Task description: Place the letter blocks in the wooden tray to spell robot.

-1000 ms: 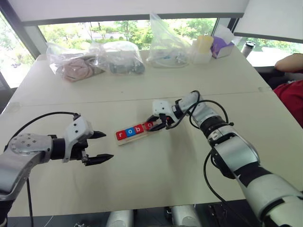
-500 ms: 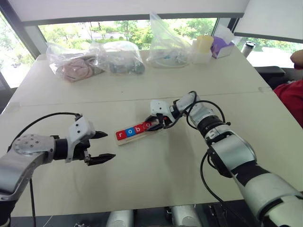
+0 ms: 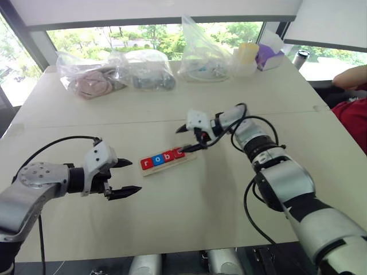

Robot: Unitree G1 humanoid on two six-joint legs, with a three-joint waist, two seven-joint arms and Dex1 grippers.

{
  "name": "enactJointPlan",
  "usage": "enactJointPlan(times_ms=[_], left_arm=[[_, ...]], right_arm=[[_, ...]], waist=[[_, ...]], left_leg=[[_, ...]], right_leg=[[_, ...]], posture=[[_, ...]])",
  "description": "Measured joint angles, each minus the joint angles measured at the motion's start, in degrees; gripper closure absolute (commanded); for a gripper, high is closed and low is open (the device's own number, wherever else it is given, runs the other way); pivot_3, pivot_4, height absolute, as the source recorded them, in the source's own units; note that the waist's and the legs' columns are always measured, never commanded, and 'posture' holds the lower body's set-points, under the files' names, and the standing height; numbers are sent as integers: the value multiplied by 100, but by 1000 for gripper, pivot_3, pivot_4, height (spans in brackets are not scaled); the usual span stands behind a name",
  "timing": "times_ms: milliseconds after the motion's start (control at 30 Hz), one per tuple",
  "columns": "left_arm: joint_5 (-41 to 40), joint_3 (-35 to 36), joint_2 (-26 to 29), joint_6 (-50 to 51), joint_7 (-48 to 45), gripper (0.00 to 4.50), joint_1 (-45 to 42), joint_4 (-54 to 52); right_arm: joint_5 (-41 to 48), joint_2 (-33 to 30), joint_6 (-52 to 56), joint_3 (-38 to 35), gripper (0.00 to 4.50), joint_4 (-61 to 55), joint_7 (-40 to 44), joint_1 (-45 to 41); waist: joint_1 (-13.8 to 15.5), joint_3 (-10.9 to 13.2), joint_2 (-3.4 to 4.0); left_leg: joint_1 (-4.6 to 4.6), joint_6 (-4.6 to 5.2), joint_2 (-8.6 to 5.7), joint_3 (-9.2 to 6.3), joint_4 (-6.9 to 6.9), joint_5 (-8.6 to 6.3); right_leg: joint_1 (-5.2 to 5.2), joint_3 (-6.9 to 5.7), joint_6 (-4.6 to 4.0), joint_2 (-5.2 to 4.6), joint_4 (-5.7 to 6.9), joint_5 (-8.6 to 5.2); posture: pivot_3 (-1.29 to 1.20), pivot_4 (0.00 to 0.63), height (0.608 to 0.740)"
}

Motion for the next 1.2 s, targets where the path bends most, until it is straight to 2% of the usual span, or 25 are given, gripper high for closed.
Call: enactJointPlan(times_ms=[133, 300, 400, 533, 633, 833, 1033, 1133, 1200], left_arm=[[-268, 50, -79, 146, 40, 0, -38, -152], [-358, 81, -38, 205, 37, 0, -111, -233], [-359, -28, -35, 231, -37, 0, -306, -168], [-316, -287, -45, 157, -196, 0, -616, 40], [-181, -513, -75, 37, -296, 0, -882, 297], [-77, -690, -181, -45, -332, 0, -975, 456], [-20, -691, -184, -116, -329, 0, -955, 460], [33, -695, -190, -123, -323, 0, -952, 459], [38, -695, -205, -122, -313, 0, -952, 454]], right_arm=[[432, -557, 849, -679, 852, -1097, -599, 436], [805, -1131, 2585, -1501, 852, -3374, -1860, 2248], [958, -1576, 3398, -1822, 852, -4607, -2208, 3323], [974, -1926, 3966, -1929, 852, -5284, -2605, 3778], [876, -1812, 4605, -2052, 852, -5549, -3408, 3795], [937, -806, 5821, -2321, 852, -6593, -4826, 4208], [873, -579, 5819, -2243, 852, -6441, -5544, 4267], [869, -561, 5593, -2256, 1699, -6165, -5762, 4164], [876, -556, 5522, -2253, 2664, -6112, -5821, 4155]], waist=[[31, -3, -5], [126, -1, 0], [158, 2, 6], [85, 2, 6], [34, 1, 5], [-4, 1, 5], [6, 0, 3], [9, -2, 1], [17, -2, 1]], left_leg=[[-2, -1, -1, -5, 0, 0], [-4, -1, -5, 2, -6, 0], [-3, 0, -9, 14, -6, 1], [10, 1, -3, 47, 4, 1], [10, 2, 1, 38, 5, 2], [-2, 2, 7, 26, -2, 2], [2, 2, -3, 36, 7, 2], [4, 2, -4, 35, 9, 2], [3, 2, -4, 32, 9, 2]], right_leg=[[5, -1, 0, -8, -5, 0], [-1, 0, -2, -6, -6, -2], [-1, 0, -6, 0, -4, -6], [1, 7, -16, 10, 1, -9], [1, 7, -15, 22, 3, -8], [-7, 6, 1, 28, 4, 6], [4, 7, -12, 8, -5, -5], [9, 7, -11, 8, -6, -4], [9, 7, -10, 10, -6, -4]], posture=[[0, 150, 740], [0, 150, 740], [0, 150, 740], [0, 150, 740], [0, 150, 740], [0, 150, 740], [0, 150, 740], [0, 150, 740], [0, 150, 740]])
